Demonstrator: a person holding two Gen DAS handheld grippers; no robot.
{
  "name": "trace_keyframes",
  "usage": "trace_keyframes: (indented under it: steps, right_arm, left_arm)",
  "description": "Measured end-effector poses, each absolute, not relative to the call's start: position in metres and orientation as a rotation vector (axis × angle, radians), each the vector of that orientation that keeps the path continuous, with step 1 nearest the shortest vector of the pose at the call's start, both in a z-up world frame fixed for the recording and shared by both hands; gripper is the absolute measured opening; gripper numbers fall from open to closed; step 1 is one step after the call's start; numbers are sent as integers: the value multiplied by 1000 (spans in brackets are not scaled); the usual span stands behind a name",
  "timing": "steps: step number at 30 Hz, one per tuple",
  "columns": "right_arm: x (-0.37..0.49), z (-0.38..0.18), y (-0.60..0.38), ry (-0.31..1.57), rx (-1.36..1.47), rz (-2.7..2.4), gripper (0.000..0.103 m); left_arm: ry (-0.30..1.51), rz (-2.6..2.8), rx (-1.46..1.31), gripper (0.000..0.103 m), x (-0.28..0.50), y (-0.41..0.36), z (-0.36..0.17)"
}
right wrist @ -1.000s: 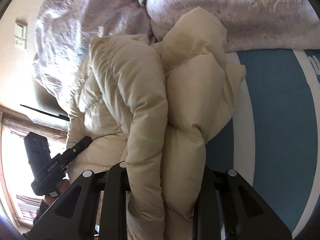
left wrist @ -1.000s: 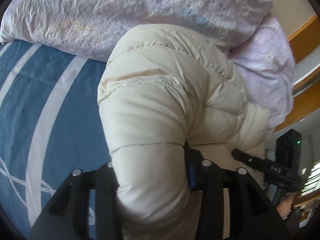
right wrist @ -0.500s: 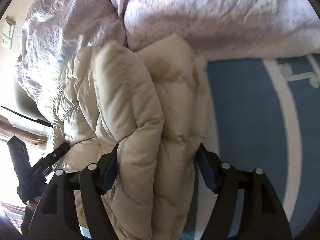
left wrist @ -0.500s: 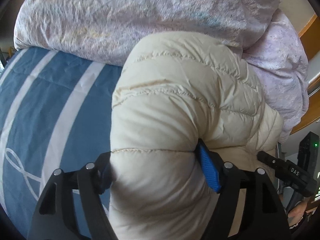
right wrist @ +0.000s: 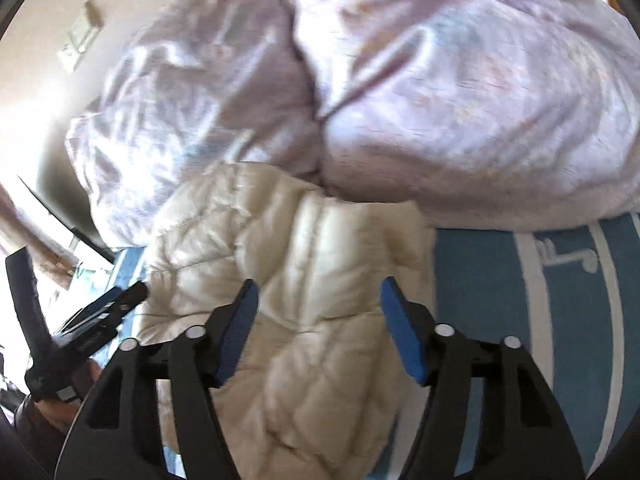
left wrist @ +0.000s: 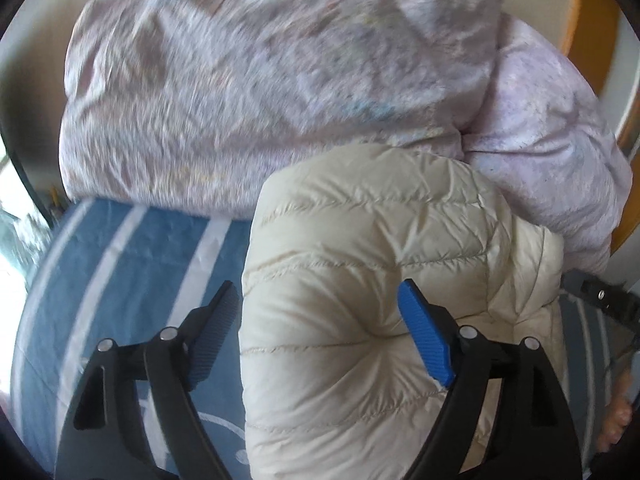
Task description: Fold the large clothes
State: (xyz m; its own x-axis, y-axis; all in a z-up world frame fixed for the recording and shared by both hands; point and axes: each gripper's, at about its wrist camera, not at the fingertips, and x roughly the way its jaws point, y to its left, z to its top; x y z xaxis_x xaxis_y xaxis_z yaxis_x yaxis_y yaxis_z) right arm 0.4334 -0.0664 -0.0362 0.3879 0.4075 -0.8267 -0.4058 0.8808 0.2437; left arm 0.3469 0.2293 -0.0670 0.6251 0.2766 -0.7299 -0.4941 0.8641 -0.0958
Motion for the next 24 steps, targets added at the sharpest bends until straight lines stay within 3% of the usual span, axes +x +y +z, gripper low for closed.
trace_keyframes:
  steps: [6,24]
  right_arm:
    - [426,-58,-40,1032,-75,580,48]
    - [424,-126,-41,1069,-149,462,41]
  left_arm:
    - [784,455,-185,84,357,212,-69]
    - [858,451,-146,87,376,209,-113]
